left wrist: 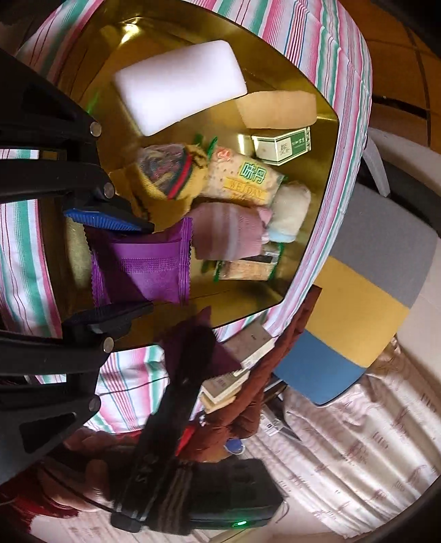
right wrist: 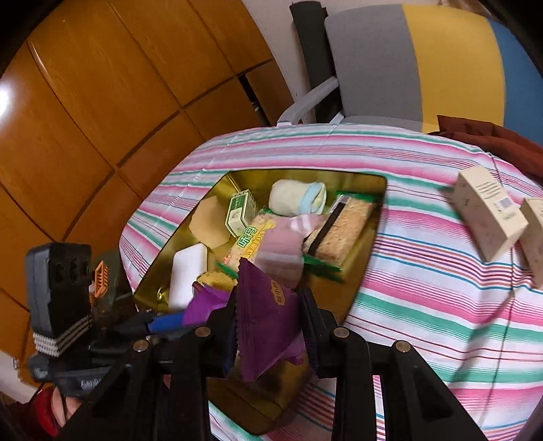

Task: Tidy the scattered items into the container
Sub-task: 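Carry both purple packets over the gold tray and open both tools, then move both tools back from the gold tray toward the sheet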

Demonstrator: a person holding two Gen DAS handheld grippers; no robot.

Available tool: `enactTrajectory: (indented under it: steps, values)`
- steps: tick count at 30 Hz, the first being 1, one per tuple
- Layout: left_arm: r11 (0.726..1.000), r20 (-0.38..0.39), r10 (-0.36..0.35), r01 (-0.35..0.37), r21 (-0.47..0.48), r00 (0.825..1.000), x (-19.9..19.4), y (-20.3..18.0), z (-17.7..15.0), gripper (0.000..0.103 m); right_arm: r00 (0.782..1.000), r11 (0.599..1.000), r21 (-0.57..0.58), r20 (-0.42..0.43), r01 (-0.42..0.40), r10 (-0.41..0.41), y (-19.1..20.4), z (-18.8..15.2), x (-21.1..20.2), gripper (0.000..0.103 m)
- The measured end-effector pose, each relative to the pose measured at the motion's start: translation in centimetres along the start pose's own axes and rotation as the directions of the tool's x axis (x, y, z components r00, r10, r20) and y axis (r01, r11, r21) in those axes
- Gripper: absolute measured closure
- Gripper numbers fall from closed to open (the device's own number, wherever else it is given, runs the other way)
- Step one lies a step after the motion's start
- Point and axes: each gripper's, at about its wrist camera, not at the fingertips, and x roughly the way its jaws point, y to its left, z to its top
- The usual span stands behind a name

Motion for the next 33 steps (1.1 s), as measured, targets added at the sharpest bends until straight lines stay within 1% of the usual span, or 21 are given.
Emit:
enactTrajectory:
  steps: [5,9,11,12,13,14,15,16,20,24,26,29,33]
  values:
    - [0.998,-0.036,-0.009,0.011,0.061,0.999,0.6,-1.0,-0.6,0.064,1.0,0.999,0.038,-0.008,0.026,-0.026,-0.6,0.3,1.1,0.071]
    - [0.997,-0.057,0.008,-0.003,0.081,0.998,1.2,-1.6,-1.0,0.064,0.999,0.999,0.039,-0.014,0.033,-0.033,-0.8,0.6,1.5,0.07]
    - [0.997,-0.064,0.023,-0.019,0.071,0.998,1.4,-1.6,-1.1,0.059,0.999,0.998,0.033,-0.011,0.044,-0.044,-0.7,0.7,1.7,0.068]
    - [0.998,-0.067,0.029,-0.025,0.062,0.997,1.4,-1.6,-1.1,0.053,0.999,0.999,0.032,-0.008,0.042,-0.042,-0.6,0.7,1.6,0.068]
    - [0.998,-0.071,0.035,-0.032,0.053,0.997,1.3,-1.5,-1.2,0.05,0.999,0.999,0.032,-0.001,0.034,-0.034,-0.6,0.7,1.6,0.068]
    - [0.999,-0.072,0.035,-0.032,0.044,0.997,1.3,-1.4,-1.2,0.049,0.999,0.999,0.03,0.01,0.033,-0.033,-0.5,0.8,1.4,0.063]
    - [0.999,-0.074,0.033,-0.031,0.031,0.997,1.1,-1.3,-1.2,0.049,0.999,0.999,0.027,0.016,0.038,-0.038,-0.4,0.8,1.3,0.056]
    - [0.999,-0.073,0.033,-0.031,0.025,0.997,1.1,-1.2,-1.1,0.049,0.999,0.999,0.019,0.026,0.045,-0.045,-0.2,0.7,1.1,0.053]
    - [0.999,-0.028,0.042,-0.042,0.003,0.999,0.0,-1.0,-1.0,0.049,0.996,0.998,-0.006,0.072,0.057,-0.057,-0.1,0.6,-0.3,0.048]
    - [0.999,0.032,0.033,-0.032,-0.034,0.999,-1.1,-0.9,-0.5,0.048,0.992,0.997,0.009,0.099,0.072,-0.072,-1.0,0.4,-1.5,0.047]
    - [0.998,0.056,0.031,-0.028,-0.051,0.998,-1.5,-0.9,-0.3,0.048,0.991,0.997,0.023,0.109,0.079,-0.081,-1.9,0.3,-2.2,0.047]
    - [0.997,0.075,0.043,-0.039,-0.06,0.996,-1.5,-1.3,0.2,0.047,0.985,0.992,0.045,0.12,0.115,-0.12,-3.9,0.0,-3.4,0.047]
    - [0.997,0.064,0.035,-0.031,-0.066,0.997,-0.7,-2.4,0.8,0.047,0.973,0.98,0.093,0.133,0.177,-0.189,-7.6,-0.4,-5.3,0.047]
